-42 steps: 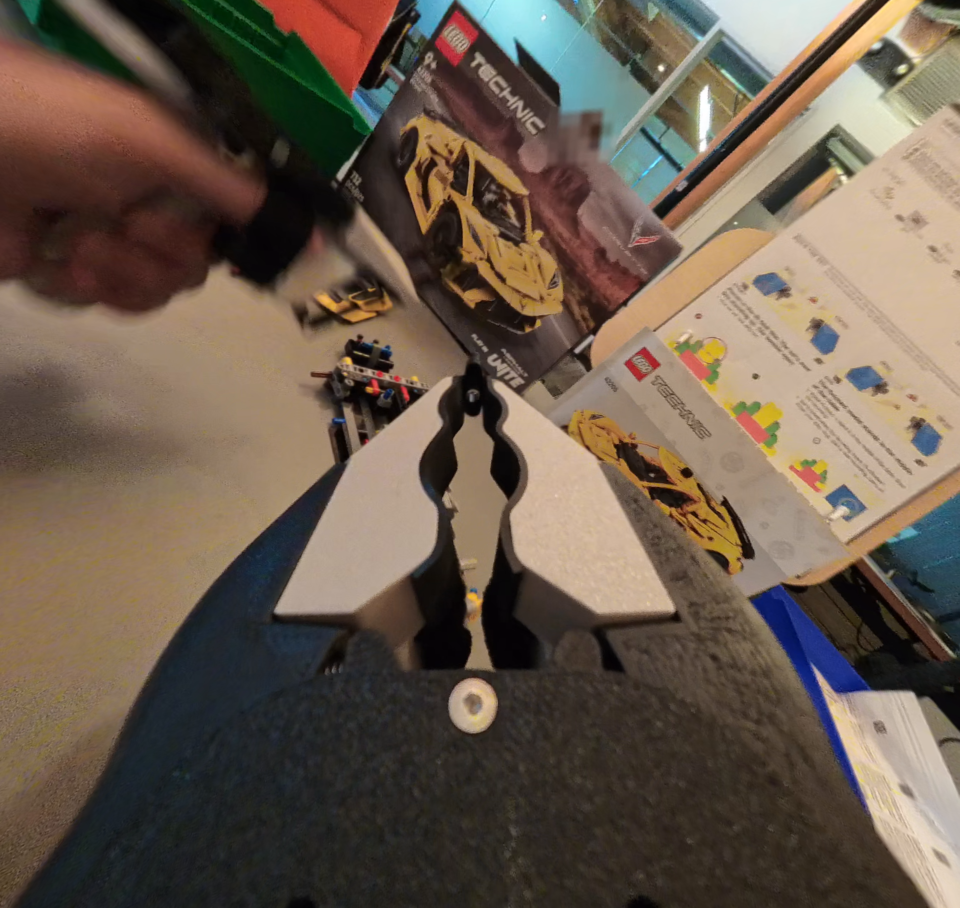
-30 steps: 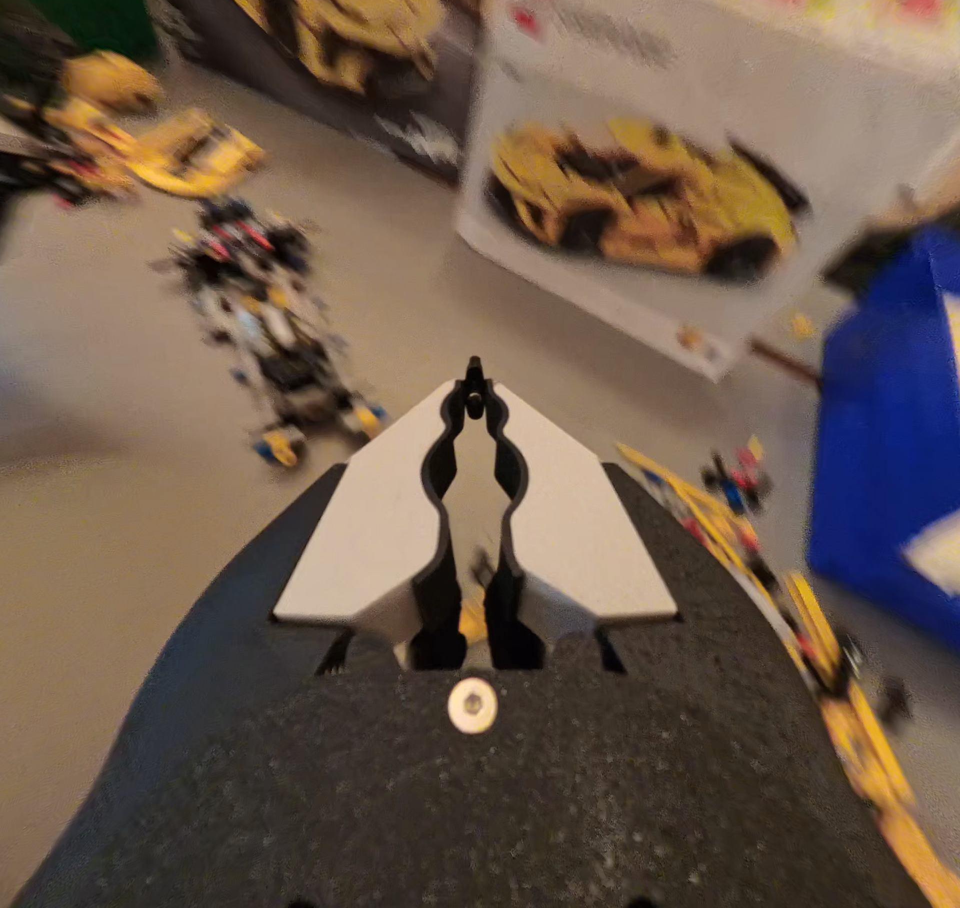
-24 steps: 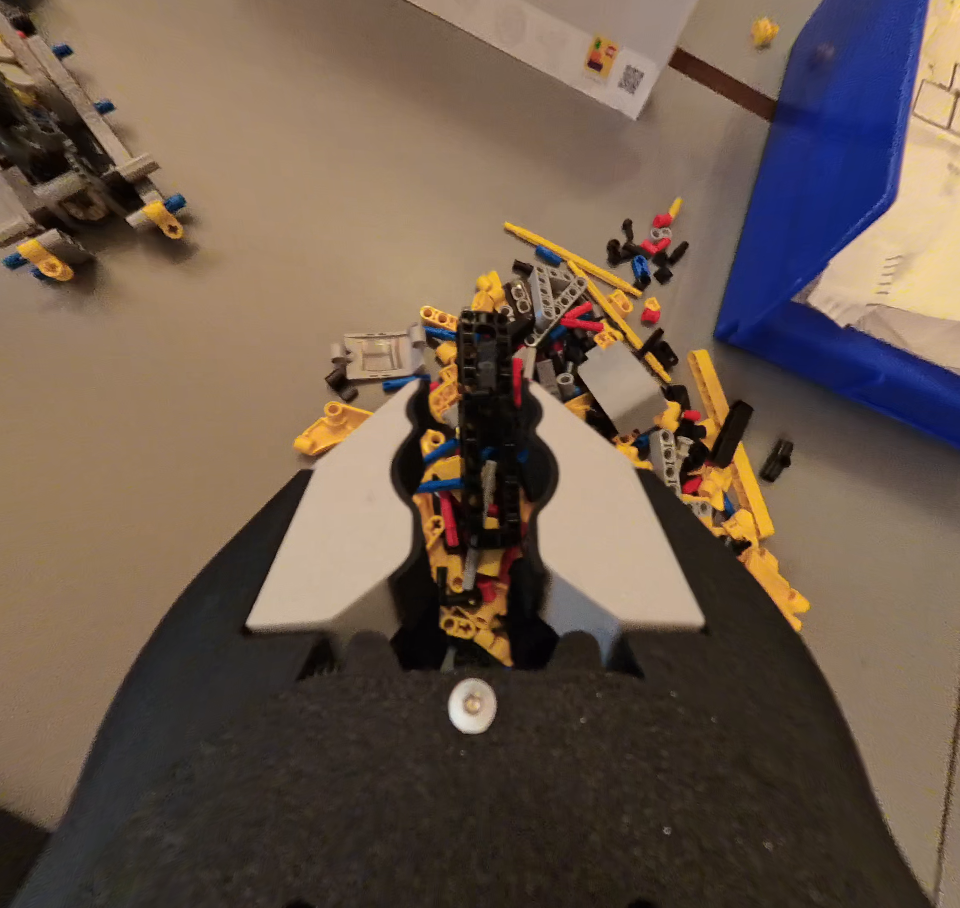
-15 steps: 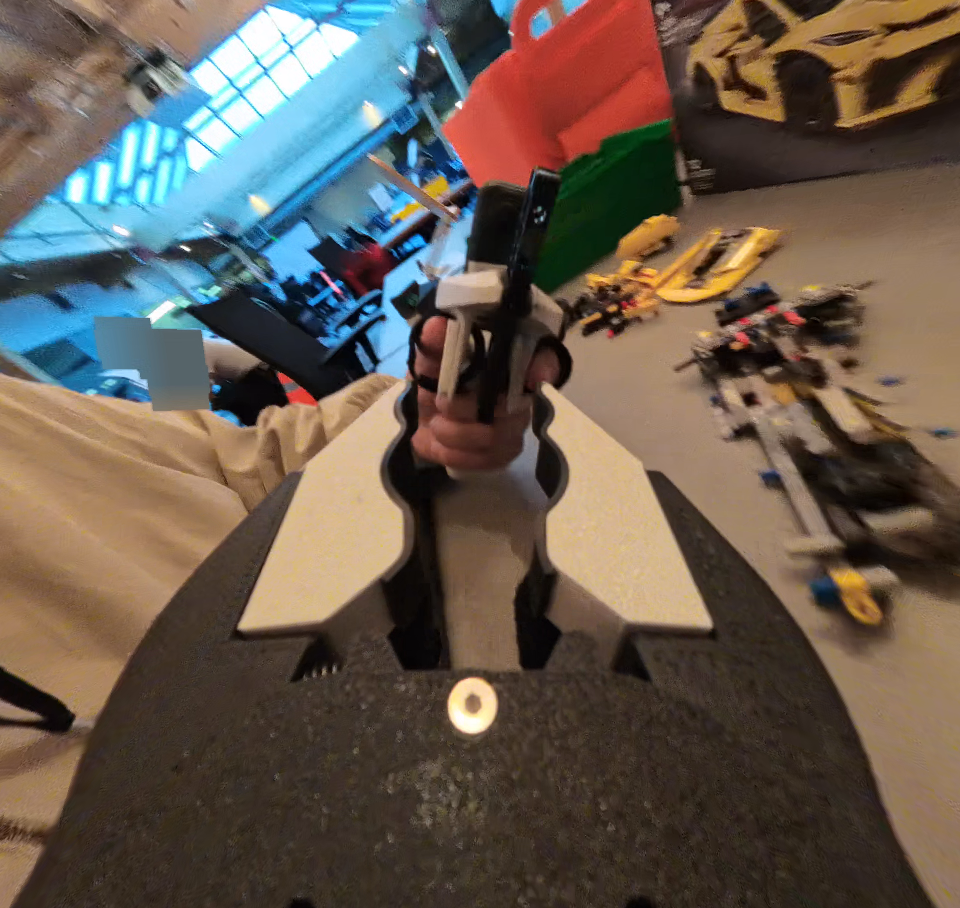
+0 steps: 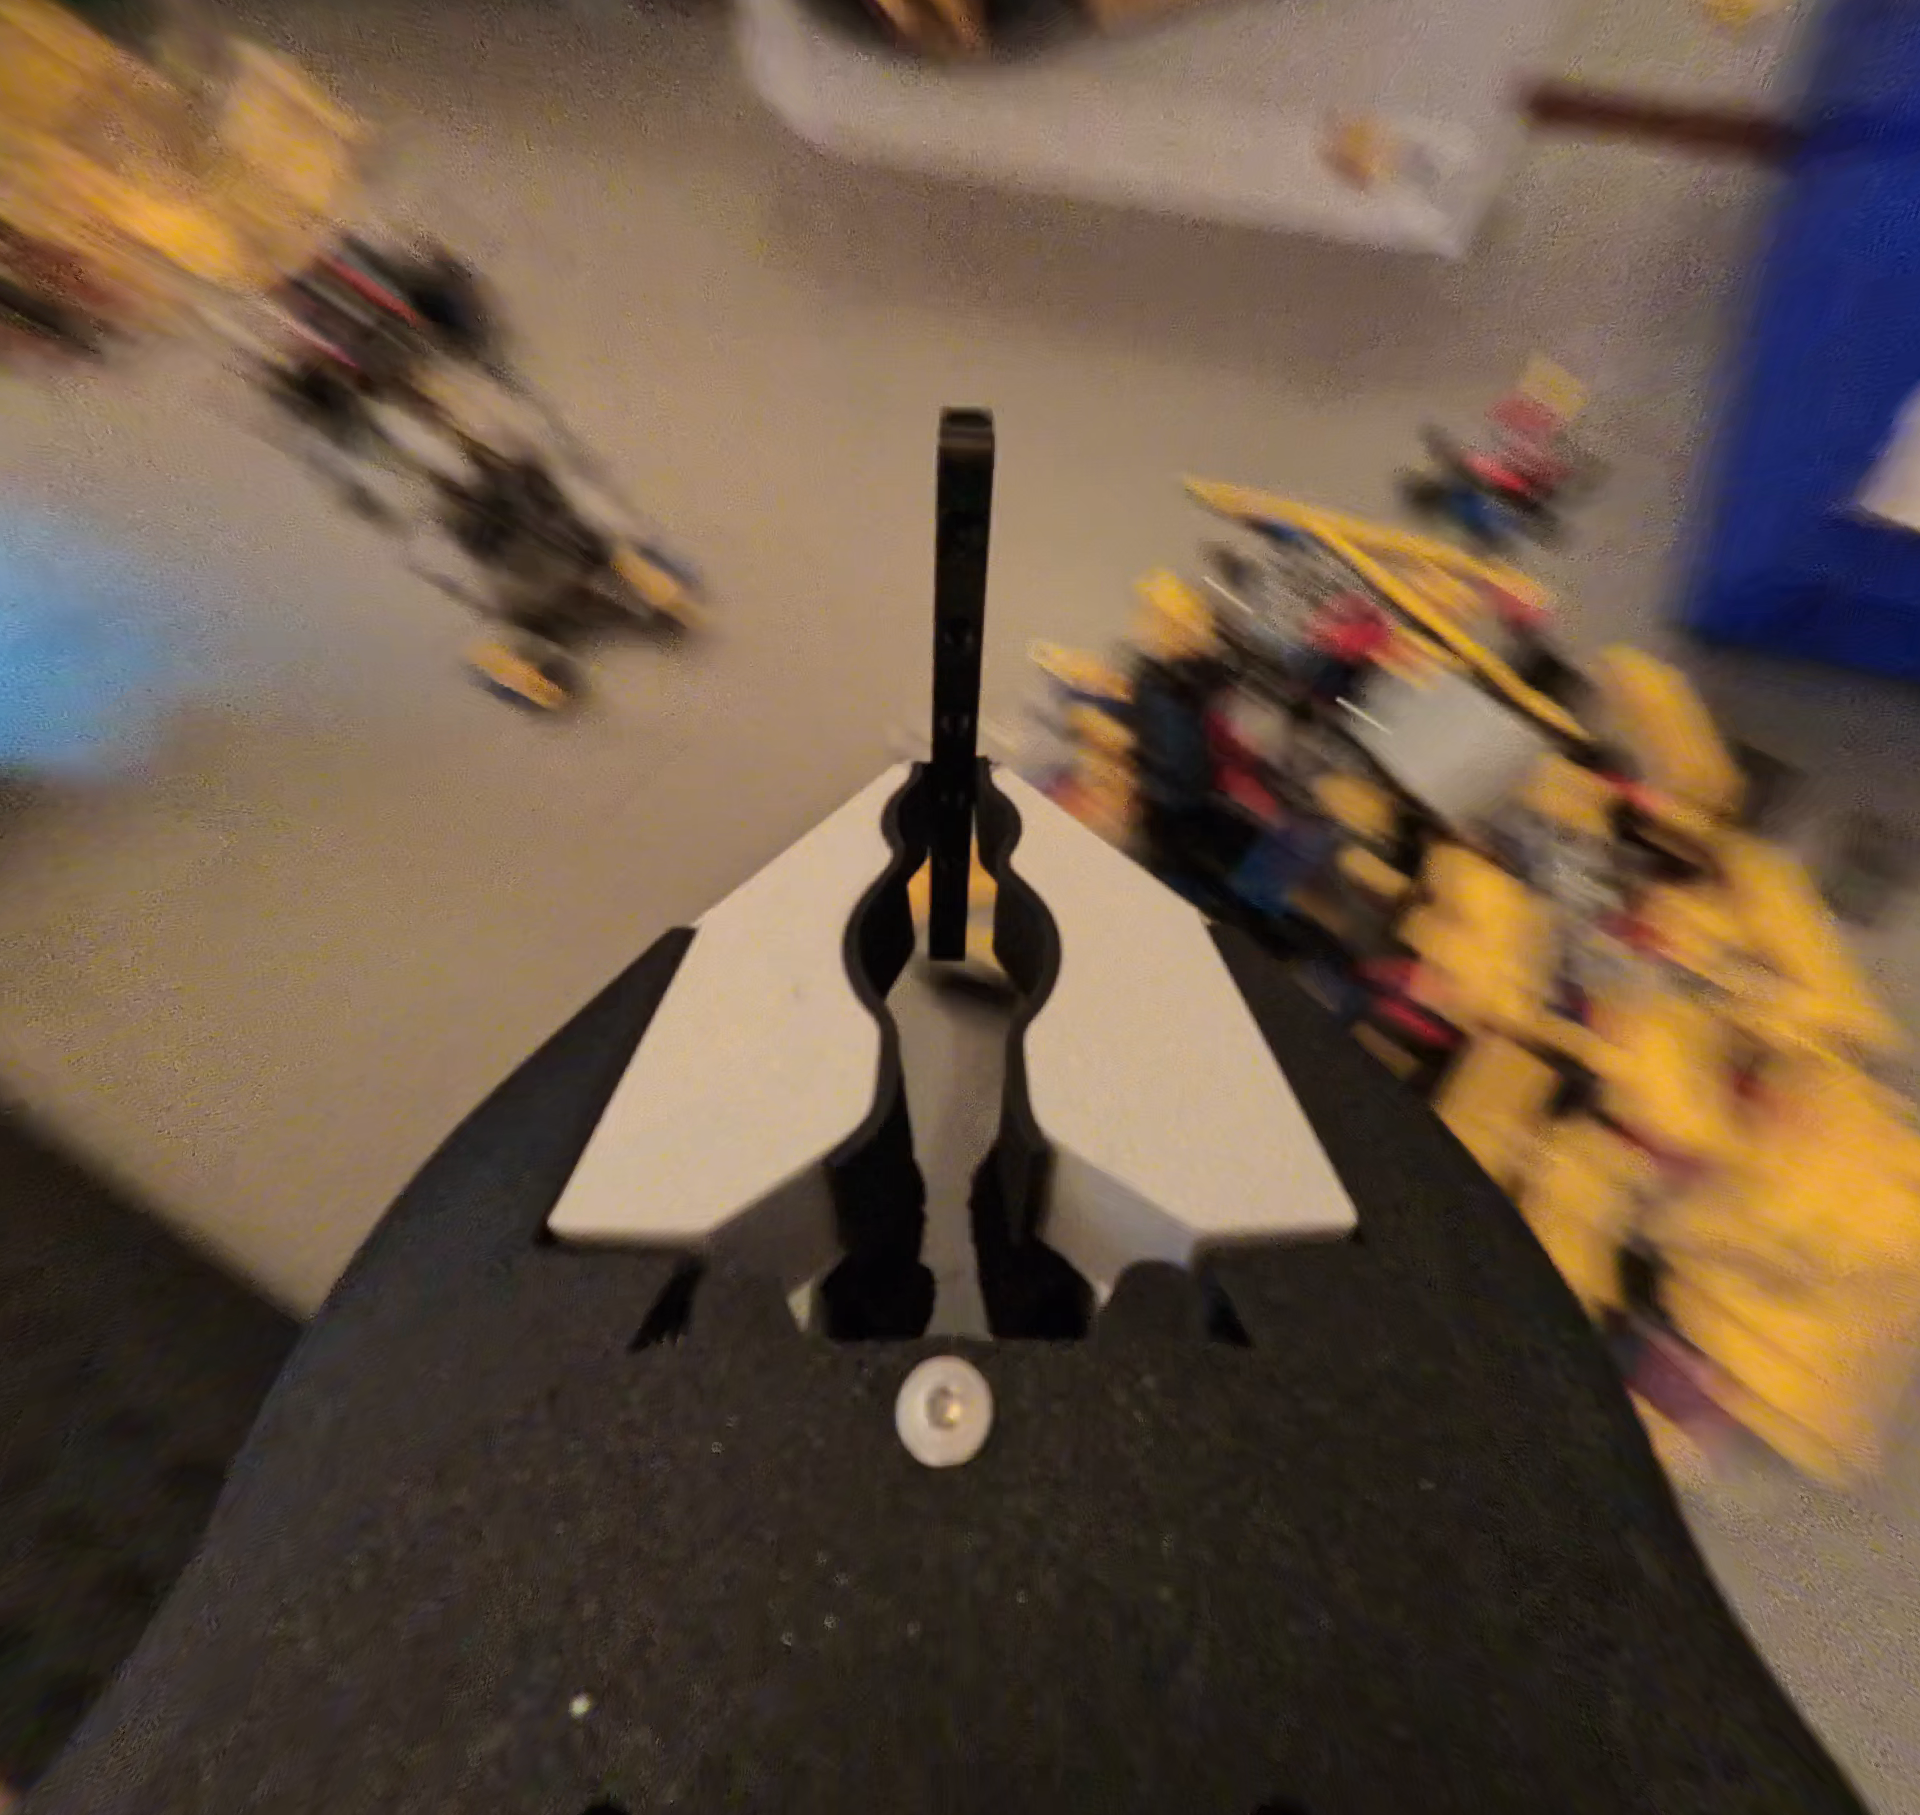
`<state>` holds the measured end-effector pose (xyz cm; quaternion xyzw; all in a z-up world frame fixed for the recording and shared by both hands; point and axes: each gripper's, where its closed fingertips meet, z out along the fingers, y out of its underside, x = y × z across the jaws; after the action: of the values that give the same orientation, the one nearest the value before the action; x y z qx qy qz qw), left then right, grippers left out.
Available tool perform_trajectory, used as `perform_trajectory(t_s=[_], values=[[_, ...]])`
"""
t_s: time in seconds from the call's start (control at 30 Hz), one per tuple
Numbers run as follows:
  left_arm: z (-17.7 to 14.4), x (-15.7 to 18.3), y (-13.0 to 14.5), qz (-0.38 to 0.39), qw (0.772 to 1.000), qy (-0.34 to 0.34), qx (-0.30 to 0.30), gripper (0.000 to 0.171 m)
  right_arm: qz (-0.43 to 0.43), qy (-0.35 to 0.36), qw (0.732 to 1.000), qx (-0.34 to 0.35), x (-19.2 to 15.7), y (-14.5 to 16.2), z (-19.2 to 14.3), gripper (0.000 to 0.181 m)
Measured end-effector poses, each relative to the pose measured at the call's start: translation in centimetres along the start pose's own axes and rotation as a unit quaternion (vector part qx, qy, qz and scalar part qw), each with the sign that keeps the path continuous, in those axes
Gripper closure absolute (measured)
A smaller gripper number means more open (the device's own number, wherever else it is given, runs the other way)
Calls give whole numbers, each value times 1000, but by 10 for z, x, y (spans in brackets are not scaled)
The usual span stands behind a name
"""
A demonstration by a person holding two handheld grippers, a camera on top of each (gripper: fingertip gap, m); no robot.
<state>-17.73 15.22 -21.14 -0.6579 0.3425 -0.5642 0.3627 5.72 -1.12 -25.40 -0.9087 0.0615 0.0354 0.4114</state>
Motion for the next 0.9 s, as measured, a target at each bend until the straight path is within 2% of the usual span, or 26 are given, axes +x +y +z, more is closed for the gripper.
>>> perform_trajectory(t_s=[0.03,0.07,0.13,0.23,0.33,0.4,0.5,0.57,0.63,0.7,0.77,0.83,0.9], values=[[-2,-17,4,8,999,-44,-19,135,-29,68,996,-58,32,17,-7,175],[-5,-30,8,18,996,-77,-33,135,-49,111,989,-85,52,24,-15,174],[-8,-43,11,39,992,-113,-47,135,-60,125,984,-109,65,32,-19,175],[-5,-45,19,59,988,-123,-68,135,-70,130,984,-99,69,29,-14,175],[-3,-42,26,68,988,-118,-77,135,-59,132,988,-44,61,7,-14,170],[-1,-41,28,72,988,-115,-79,135,-59,107,992,14,38,-20,-19,161],[3,-37,31,93,986,-103,-92,135,-149,-11,984,99,-41,-57,-12,157],[8,-24,42,131,982,-74,-116,135,-196,-104,970,98,-96,-51,10,154],[13,-9,56,179,972,-53,-143,135,-229,-162,956,86,-127,-34,37,154],[18,3,72,237,956,-44,-167,135,-259,-199,943,64,-144,-8,61,147],[21,7,86,275,941,-54,-190,138,-271,-183,944,45,-144,10,79,151],[25,17,101,275,936,-38,-218,144,-277,-179,944,18,-145,22,87,153],[31,25,108,267,936,-23,-227,144,-269,-161,950,15,-142,21,95,154]])
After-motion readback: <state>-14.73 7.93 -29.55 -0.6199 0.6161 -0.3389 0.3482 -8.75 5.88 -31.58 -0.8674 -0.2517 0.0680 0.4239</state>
